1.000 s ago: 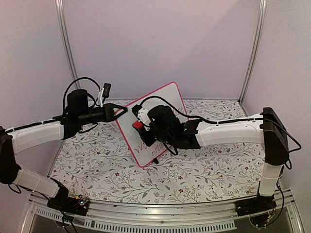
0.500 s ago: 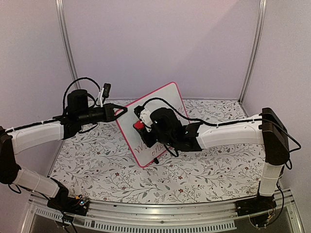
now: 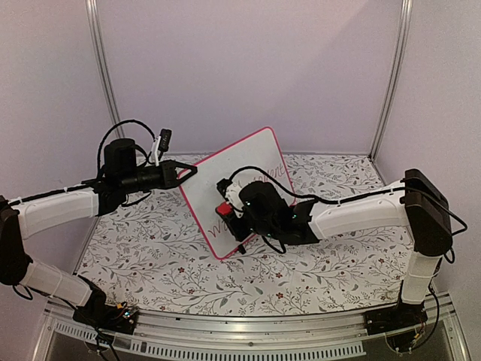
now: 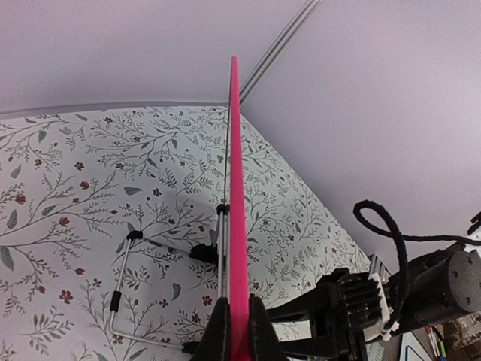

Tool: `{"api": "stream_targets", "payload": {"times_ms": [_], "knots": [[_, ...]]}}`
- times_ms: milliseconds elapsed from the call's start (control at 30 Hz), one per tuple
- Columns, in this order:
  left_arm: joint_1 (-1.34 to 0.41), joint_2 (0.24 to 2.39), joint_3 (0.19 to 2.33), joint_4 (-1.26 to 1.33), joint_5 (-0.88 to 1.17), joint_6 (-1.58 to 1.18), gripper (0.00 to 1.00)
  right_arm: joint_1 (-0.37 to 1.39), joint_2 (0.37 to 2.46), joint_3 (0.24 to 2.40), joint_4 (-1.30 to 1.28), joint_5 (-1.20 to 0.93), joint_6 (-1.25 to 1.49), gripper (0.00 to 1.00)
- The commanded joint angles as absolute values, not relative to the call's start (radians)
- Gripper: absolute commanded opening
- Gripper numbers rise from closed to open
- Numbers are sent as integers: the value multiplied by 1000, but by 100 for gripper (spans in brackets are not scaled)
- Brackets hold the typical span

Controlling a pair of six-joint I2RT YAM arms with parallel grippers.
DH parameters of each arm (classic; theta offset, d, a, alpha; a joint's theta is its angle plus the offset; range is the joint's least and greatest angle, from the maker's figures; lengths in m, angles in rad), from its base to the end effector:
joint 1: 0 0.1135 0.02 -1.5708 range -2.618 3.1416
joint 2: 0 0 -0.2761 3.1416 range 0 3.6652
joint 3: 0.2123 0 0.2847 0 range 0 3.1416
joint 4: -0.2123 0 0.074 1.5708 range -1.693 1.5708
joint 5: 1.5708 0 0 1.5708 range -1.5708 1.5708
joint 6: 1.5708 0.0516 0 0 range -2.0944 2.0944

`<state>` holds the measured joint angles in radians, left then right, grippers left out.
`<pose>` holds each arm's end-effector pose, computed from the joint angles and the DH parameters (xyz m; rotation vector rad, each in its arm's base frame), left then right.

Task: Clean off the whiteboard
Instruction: Erase the whiteboard at the center of the board.

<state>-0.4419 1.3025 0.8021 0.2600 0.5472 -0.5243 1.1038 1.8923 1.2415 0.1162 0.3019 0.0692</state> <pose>0.2908 -0.1673 0.2707 0.3383 1.9078 -1.1598 0.2258 0.4137 0.1918 -0.8783 1.9110 0.3956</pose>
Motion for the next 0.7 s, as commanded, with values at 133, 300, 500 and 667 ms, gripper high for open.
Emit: {"api": "stream_targets", "payload": {"times_ms": [133, 300, 500, 667], "knots": [[-464, 1284, 801, 292, 635, -557, 0, 1091, 1887, 1207, 55, 308, 95, 23], [-464, 1284, 801, 292, 633, -556, 0, 1091, 1898, 1257, 46, 317, 73, 23], [-465, 1285, 803, 292, 633, -554, 0, 1087, 1919, 1352, 35, 327, 25, 23], [-465, 1284, 803, 290, 633, -554, 0, 1077, 1942, 1415, 24, 329, 11, 24]]}}
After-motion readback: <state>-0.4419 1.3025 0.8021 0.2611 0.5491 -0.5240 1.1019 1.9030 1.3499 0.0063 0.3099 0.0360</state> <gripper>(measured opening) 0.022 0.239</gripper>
